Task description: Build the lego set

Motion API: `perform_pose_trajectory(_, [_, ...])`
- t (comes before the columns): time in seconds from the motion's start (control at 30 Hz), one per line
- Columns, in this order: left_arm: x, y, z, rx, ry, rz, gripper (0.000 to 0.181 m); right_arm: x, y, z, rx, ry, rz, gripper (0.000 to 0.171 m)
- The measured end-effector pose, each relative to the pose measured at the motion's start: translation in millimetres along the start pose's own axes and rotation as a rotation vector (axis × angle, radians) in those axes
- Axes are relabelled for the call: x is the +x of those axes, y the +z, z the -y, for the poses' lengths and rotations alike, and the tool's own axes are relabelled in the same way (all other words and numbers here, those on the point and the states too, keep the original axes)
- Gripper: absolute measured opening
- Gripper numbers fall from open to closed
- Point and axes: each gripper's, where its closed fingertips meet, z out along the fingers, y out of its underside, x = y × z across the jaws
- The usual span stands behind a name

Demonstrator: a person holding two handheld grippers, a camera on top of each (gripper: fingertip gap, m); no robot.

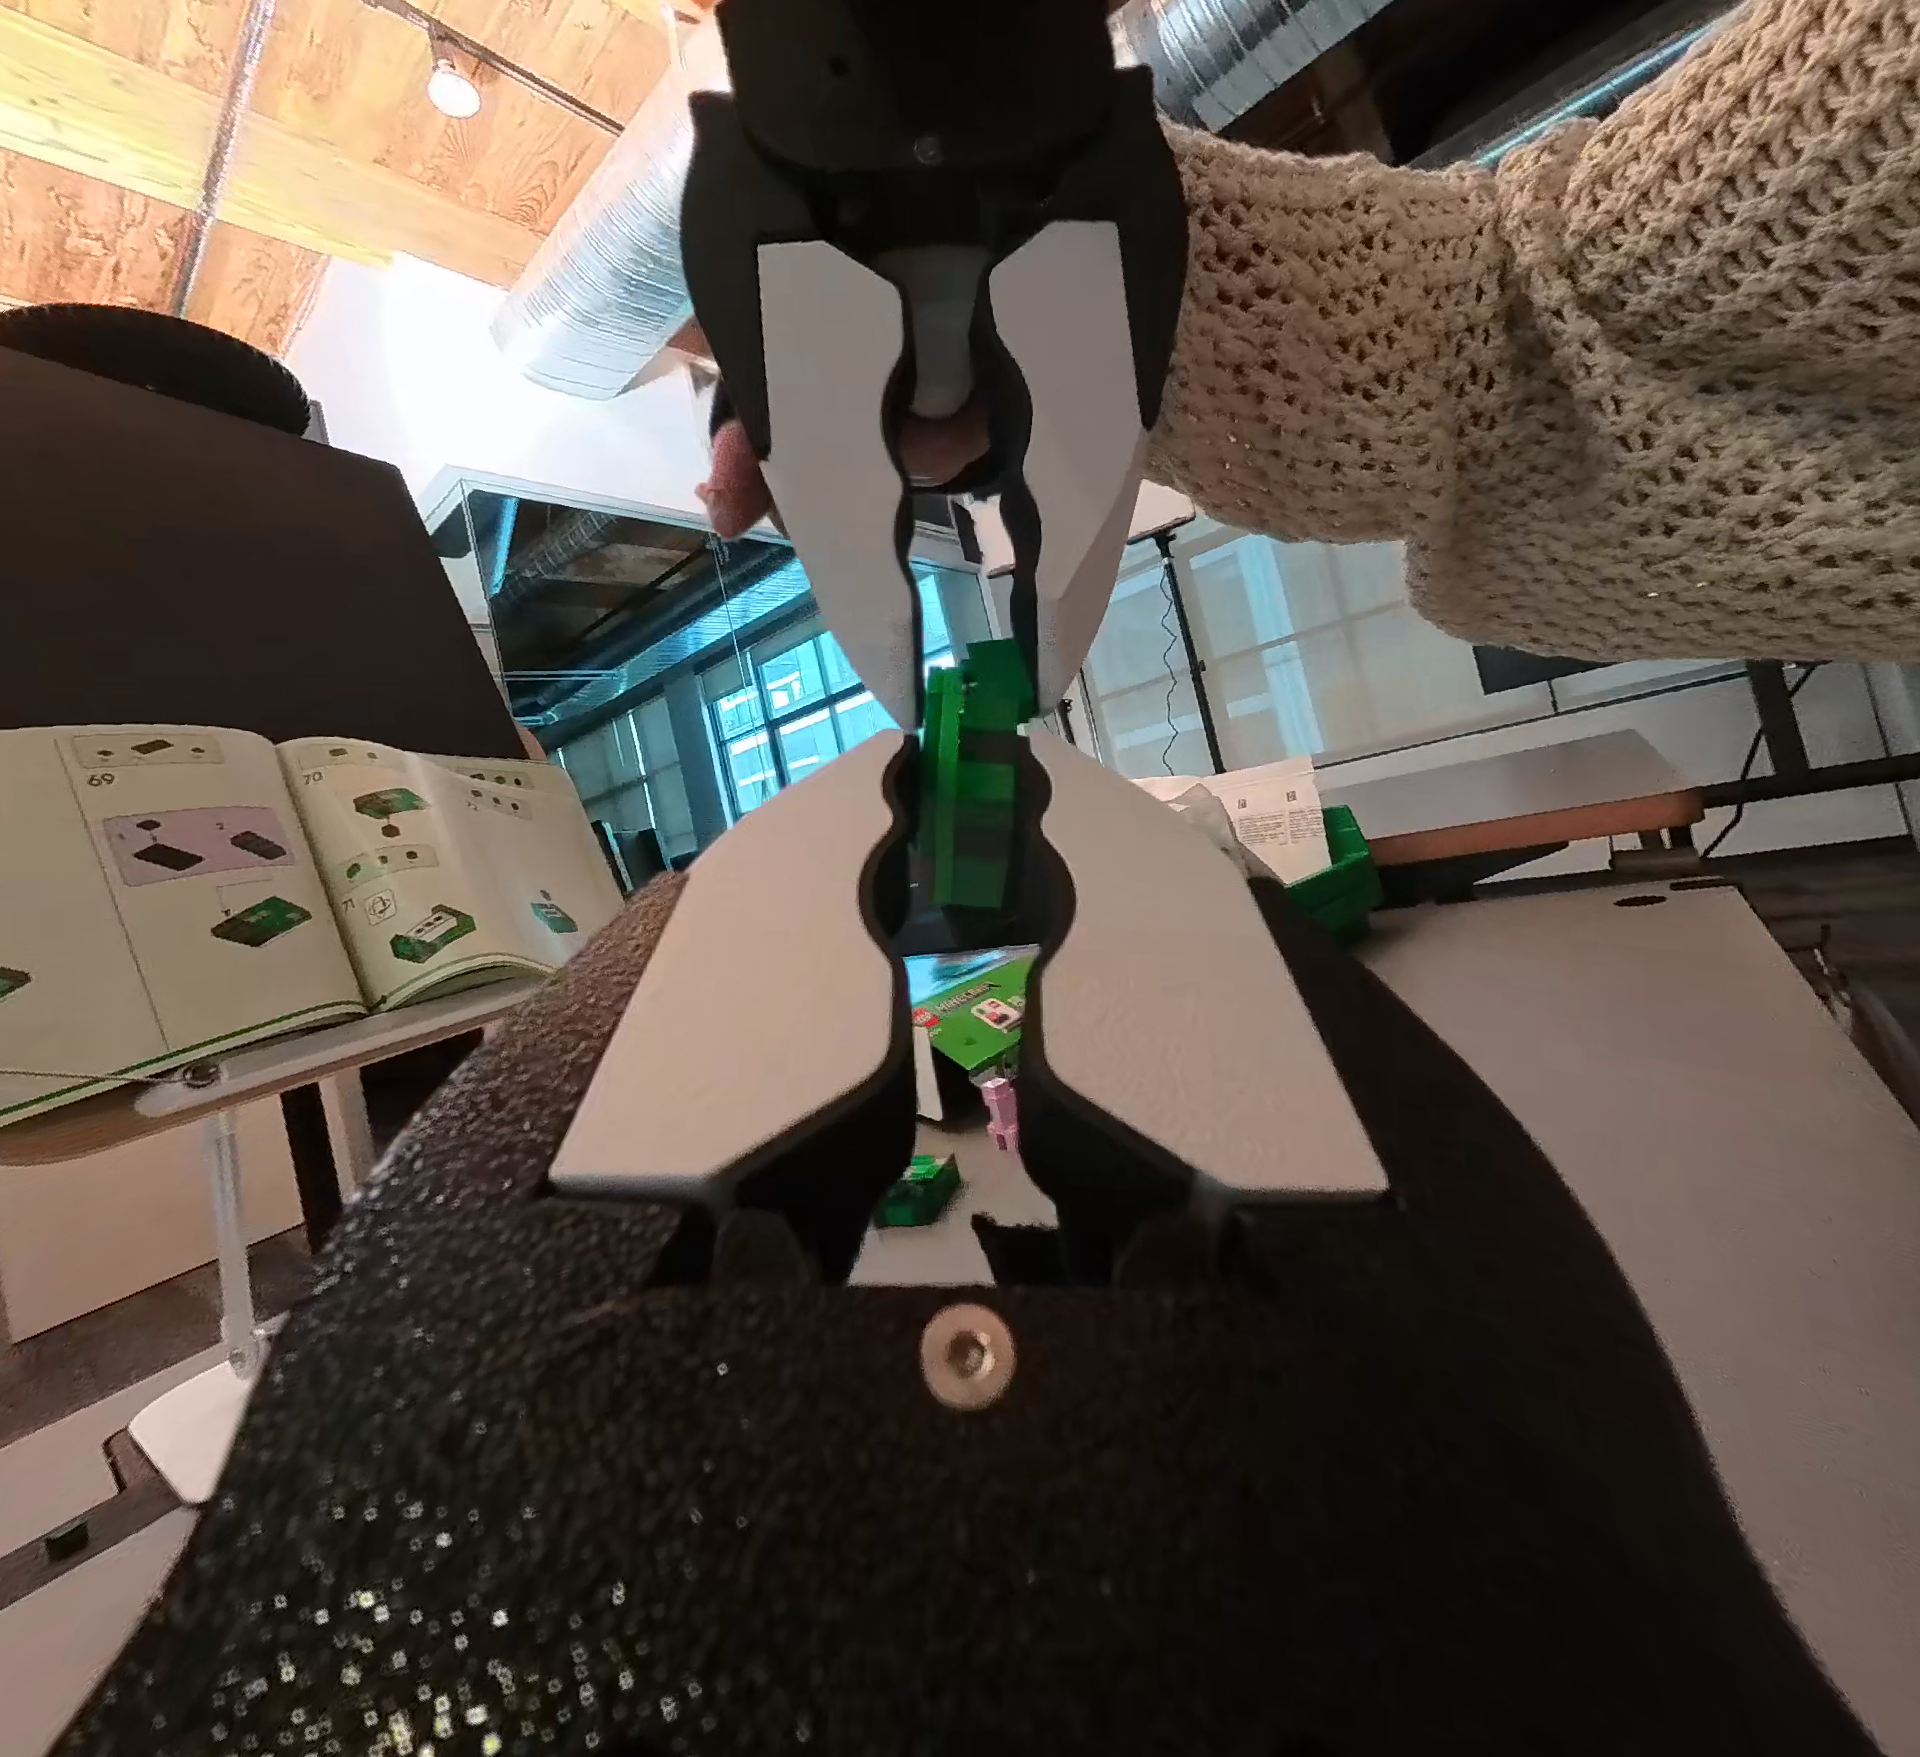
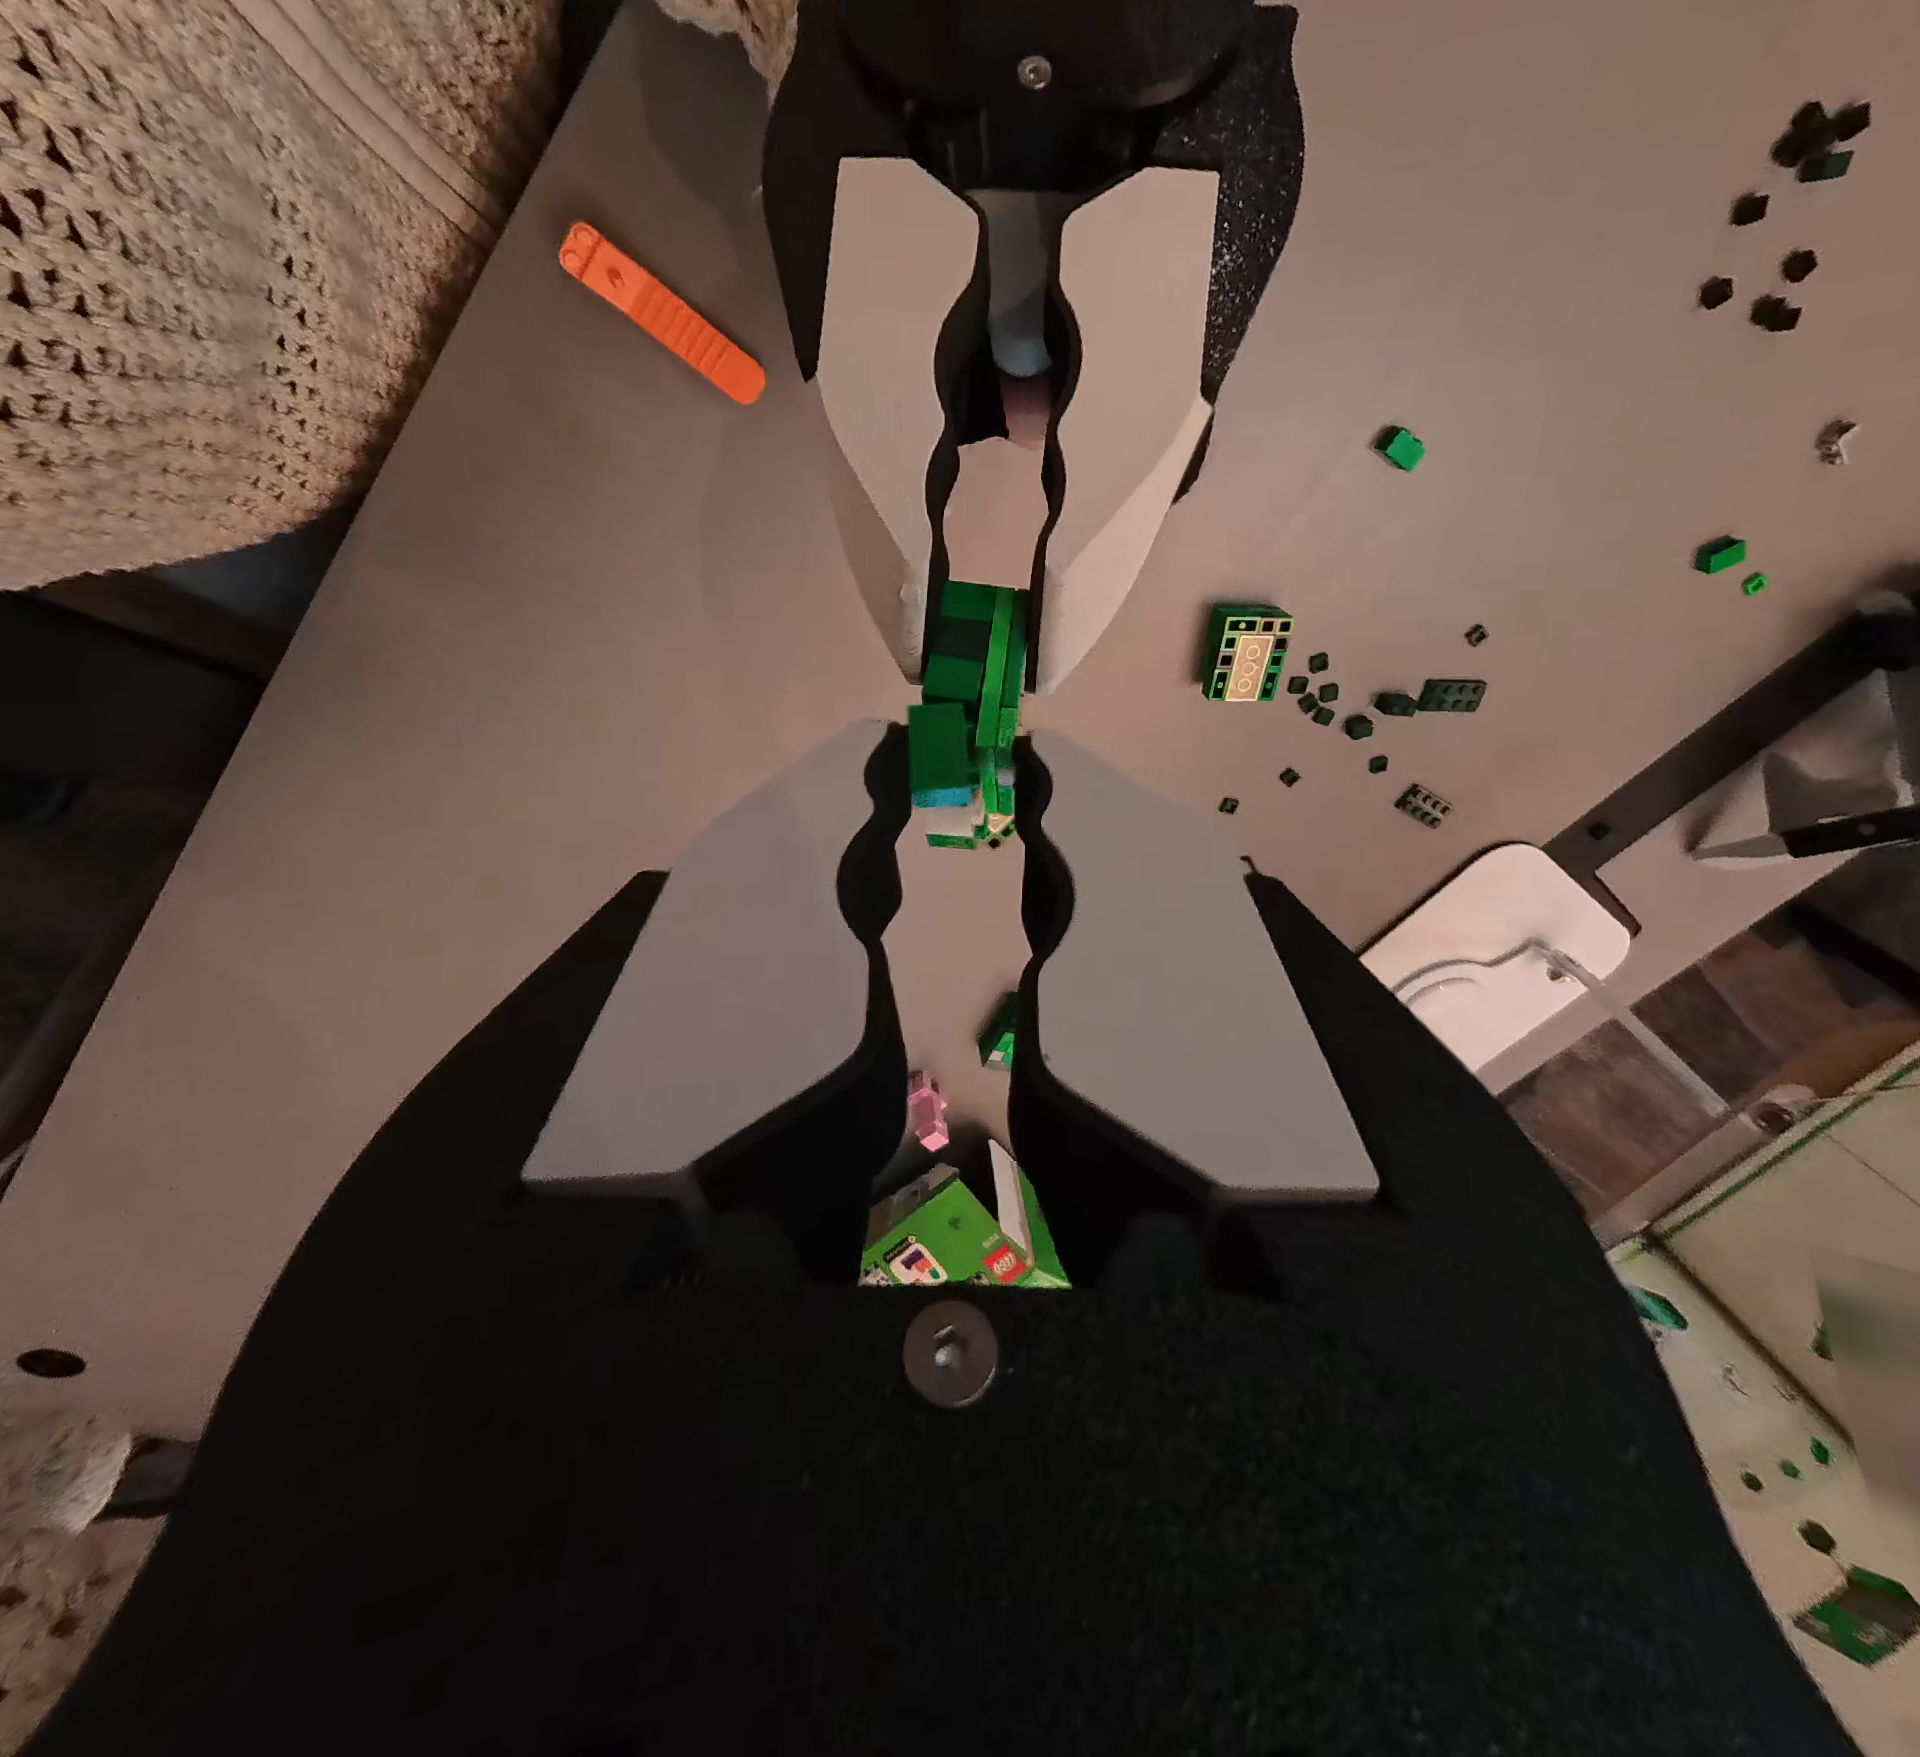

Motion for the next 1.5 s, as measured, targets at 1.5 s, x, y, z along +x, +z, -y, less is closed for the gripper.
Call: perform_pose_trajectory(1.5, [6, 1, -32, -0.152, 0.011, -0.044, 0.016, -2, 25, -20, 0.08, 0.254, -0.177, 0.016])
